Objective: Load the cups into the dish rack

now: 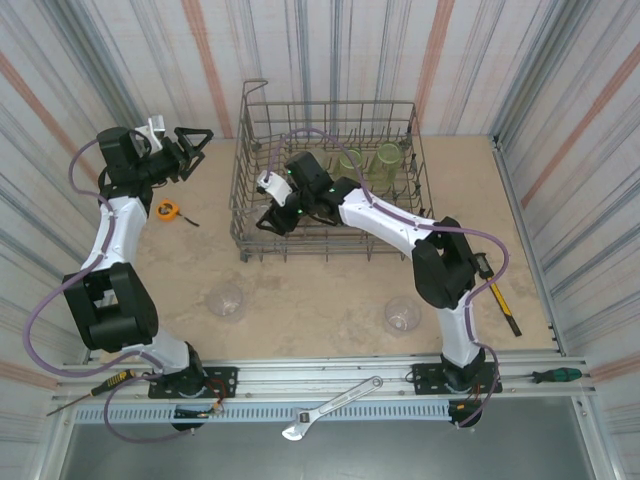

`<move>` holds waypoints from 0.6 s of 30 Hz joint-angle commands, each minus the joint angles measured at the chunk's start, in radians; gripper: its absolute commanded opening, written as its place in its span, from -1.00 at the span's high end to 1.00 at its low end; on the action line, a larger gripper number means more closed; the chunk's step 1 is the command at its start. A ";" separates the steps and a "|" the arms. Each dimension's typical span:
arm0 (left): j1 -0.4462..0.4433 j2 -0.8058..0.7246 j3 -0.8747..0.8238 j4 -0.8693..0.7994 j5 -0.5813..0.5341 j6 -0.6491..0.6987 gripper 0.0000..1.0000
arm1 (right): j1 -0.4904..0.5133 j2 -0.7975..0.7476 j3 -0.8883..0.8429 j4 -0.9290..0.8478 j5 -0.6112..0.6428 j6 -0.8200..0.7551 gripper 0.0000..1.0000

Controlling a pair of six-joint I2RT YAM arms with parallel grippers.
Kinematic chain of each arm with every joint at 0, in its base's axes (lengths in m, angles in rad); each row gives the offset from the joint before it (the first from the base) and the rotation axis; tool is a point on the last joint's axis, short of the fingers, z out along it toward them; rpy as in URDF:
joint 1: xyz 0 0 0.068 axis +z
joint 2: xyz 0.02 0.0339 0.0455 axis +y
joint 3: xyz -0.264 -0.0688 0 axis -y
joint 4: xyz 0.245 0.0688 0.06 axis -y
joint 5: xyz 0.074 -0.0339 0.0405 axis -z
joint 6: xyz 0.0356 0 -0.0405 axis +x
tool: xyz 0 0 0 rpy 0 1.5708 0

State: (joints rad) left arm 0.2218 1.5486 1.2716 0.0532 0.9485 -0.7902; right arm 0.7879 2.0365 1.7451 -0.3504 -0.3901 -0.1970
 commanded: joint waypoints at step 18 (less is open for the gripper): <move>0.007 0.004 0.003 0.023 0.016 -0.016 -0.97 | 0.036 0.093 0.107 -0.099 0.067 -0.074 -0.22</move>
State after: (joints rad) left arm 0.2218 1.5486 1.2716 0.0566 0.9489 -0.7979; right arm 0.8146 2.1071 1.8122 -0.4057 -0.3500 -0.2424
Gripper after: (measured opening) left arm 0.986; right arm 0.678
